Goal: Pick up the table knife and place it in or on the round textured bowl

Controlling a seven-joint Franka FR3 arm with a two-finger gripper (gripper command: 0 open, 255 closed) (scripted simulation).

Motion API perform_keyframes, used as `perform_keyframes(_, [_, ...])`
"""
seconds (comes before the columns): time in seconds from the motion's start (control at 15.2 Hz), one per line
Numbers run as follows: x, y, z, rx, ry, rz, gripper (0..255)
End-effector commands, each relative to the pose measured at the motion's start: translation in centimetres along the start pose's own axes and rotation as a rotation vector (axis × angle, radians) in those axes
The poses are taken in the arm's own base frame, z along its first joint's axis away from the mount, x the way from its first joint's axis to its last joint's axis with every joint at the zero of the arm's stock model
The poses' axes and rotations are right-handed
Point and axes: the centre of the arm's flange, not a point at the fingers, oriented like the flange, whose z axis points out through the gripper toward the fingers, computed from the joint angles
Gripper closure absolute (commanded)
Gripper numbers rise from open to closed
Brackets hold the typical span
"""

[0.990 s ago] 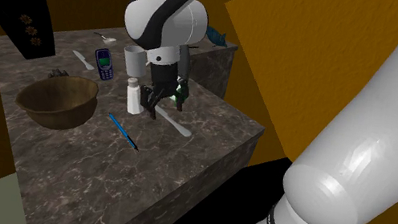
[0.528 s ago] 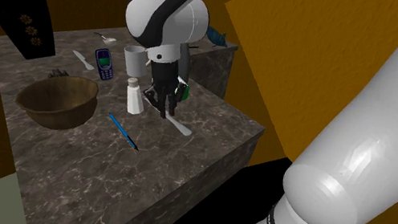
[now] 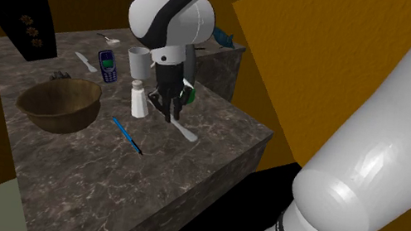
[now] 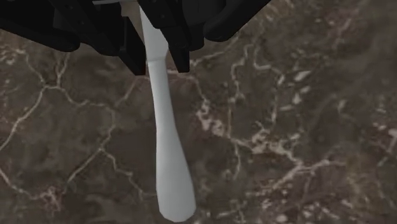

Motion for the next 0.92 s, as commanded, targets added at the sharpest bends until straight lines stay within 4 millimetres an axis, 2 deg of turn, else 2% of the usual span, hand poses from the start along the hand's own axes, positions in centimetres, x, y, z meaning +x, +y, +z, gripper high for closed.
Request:
perform_keyframes(0.0, [-0.3,-0.1,-0.5,0.000,-0.005,-0.002,255])
perform_keyframes(0.86, [-1.6,-0.3,-7.2,0.000,-0.005,-0.002,255])
